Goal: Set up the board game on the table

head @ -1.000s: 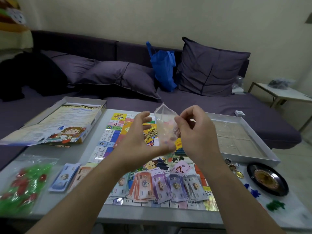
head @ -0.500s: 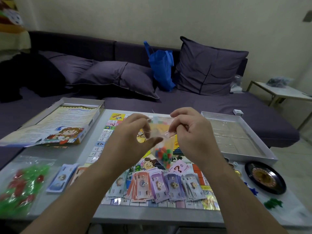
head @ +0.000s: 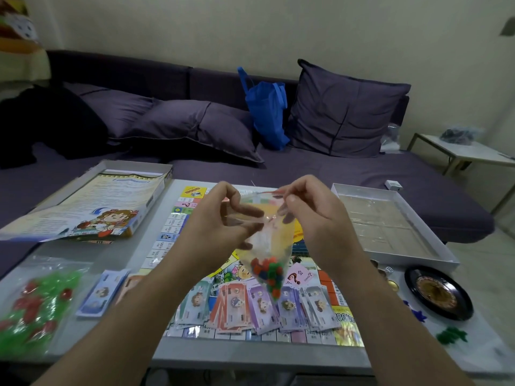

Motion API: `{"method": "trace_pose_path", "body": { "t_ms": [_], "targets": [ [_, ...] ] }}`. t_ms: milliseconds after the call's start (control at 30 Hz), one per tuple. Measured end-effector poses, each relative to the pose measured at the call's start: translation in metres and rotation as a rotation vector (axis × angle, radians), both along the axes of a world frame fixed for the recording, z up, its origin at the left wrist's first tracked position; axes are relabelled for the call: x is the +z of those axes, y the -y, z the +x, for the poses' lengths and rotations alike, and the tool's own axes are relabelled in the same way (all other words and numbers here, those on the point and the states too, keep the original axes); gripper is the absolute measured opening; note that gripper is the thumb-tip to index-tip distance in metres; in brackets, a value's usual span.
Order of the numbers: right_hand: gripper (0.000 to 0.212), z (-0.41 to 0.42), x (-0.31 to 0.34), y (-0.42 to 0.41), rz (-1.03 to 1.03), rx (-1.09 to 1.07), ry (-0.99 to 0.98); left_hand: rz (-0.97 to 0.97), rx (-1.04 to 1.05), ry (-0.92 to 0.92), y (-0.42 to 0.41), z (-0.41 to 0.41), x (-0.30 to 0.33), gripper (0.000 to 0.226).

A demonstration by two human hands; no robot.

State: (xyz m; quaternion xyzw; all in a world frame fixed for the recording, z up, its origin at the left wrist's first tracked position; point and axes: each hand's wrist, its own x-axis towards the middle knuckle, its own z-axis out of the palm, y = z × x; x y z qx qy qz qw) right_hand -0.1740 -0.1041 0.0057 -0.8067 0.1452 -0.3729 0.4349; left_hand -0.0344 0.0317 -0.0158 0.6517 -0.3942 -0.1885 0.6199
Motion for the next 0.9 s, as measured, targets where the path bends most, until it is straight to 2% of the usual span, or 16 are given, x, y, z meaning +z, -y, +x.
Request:
{"method": "trace_pose_path", "body": {
  "t_ms": [100, 133, 200, 233, 300, 367, 533, 633, 700, 733, 900],
  "targets": [
    [0.015, 0.007, -0.012, 0.007, 0.230, -0.102, 0.071, -0.098, 0.060, -0.138, 0.003, 0.002, 0.001, 0.037],
    [0.018, 0.010, -0.019, 0.010, 0.330, -0.165, 0.036, -0.139, 0.077, -0.189, 0.004, 0.004, 0.002, 0.037],
    [0.036, 0.016, -0.036, 0.014, 0.619, -0.206, -0.158, -0.238, 0.092, -0.291, 0.007, 0.006, 0.003, 0.038],
    [0.050, 0.017, -0.044, 0.015, 0.807, -0.166, -0.252, -0.287, 0.091, -0.331, 0.009, 0.007, 0.004, 0.040],
    [0.075, 0.017, -0.054, 0.013, 1.175, 0.019, -0.297, -0.356, 0.082, -0.392, 0.015, 0.008, 0.003, 0.043],
    [0.080, 0.018, -0.058, 0.014, 1.323, 0.181, -0.196, -0.379, 0.082, -0.434, 0.023, 0.010, -0.002, 0.044],
    [0.050, 0.028, -0.061, 0.033, 1.380, 0.067, -0.002, -0.378, 0.024, -0.508, 0.050, 0.021, -0.018, 0.041],
    [0.035, 0.024, -0.062, 0.054, 1.369, -0.016, 0.088, -0.231, 0.029, -0.409, 0.068, 0.024, -0.033, 0.034],
    [0.018, 0.015, -0.058, 0.070, 1.278, -0.110, 0.123, -0.041, 0.044, -0.281, 0.080, 0.024, -0.041, 0.025],
    [0.017, 0.010, -0.055, 0.080, 1.199, -0.179, 0.118, 0.042, 0.044, -0.247, 0.085, 0.023, -0.044, 0.023],
    [0.007, -0.018, -0.058, 0.125, 0.840, -0.522, 0.013, 0.248, -0.076, -0.266, 0.110, 0.007, -0.058, 0.025]
  ]
}}
